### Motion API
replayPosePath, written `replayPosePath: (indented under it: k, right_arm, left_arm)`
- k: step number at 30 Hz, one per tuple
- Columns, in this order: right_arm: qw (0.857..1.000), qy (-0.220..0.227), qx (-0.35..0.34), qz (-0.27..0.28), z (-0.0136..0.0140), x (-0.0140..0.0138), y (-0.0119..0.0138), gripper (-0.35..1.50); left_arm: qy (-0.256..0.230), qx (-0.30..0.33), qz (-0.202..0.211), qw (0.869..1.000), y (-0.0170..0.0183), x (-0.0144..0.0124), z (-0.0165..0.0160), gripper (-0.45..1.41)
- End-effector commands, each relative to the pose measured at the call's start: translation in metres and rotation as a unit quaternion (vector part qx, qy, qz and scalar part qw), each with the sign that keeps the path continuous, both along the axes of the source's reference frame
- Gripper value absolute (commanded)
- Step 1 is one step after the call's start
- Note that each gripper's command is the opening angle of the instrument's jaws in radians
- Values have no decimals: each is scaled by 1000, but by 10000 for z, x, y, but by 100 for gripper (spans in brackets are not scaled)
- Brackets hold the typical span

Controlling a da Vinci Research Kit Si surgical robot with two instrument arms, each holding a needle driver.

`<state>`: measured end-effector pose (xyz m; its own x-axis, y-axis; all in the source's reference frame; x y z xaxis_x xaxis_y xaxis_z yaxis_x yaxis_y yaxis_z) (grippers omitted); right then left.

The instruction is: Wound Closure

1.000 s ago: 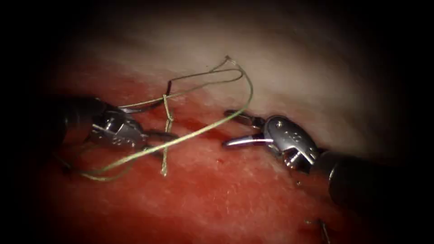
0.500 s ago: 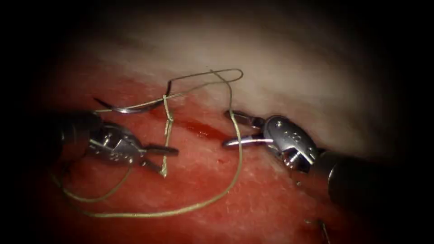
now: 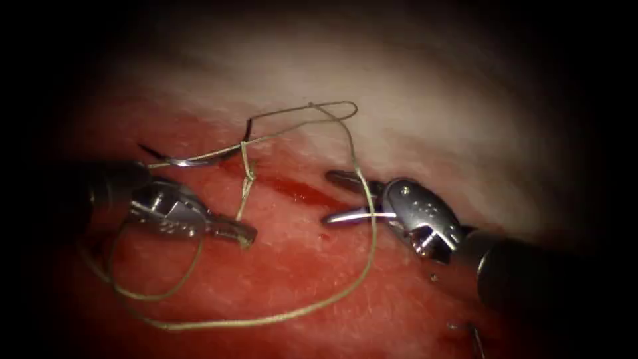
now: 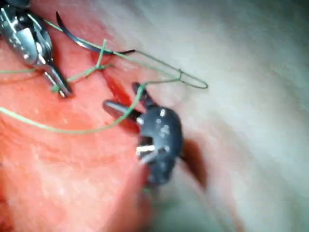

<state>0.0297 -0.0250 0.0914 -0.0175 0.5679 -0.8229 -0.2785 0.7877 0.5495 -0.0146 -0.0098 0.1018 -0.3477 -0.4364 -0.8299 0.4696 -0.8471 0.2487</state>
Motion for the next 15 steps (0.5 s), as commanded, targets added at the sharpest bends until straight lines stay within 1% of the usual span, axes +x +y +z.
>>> replayPosePath:
  k: [1, 6, 11, 15]
  right_arm:
    - [1000, 3, -1, -4, 5, 11, -3, 125]
    - [1000, 8, -3, -8, 0, 21, -5, 125]
    - [998, 1, -55, -30, -8, 46, -9, 128]
    - [992, -13, -117, -51, -18, 72, -13, 128]
  left_arm:
    - [-2, 0, 1, 1000, 2, -5, 3, -45]
    - [-5, 6, 1, 1000, 12, -3, -9, -45]
    - [-6, 11, 2, 1000, 16, -2, -19, -45]
    - [-10, 14, 1, 1000, 16, 1, -25, -45]
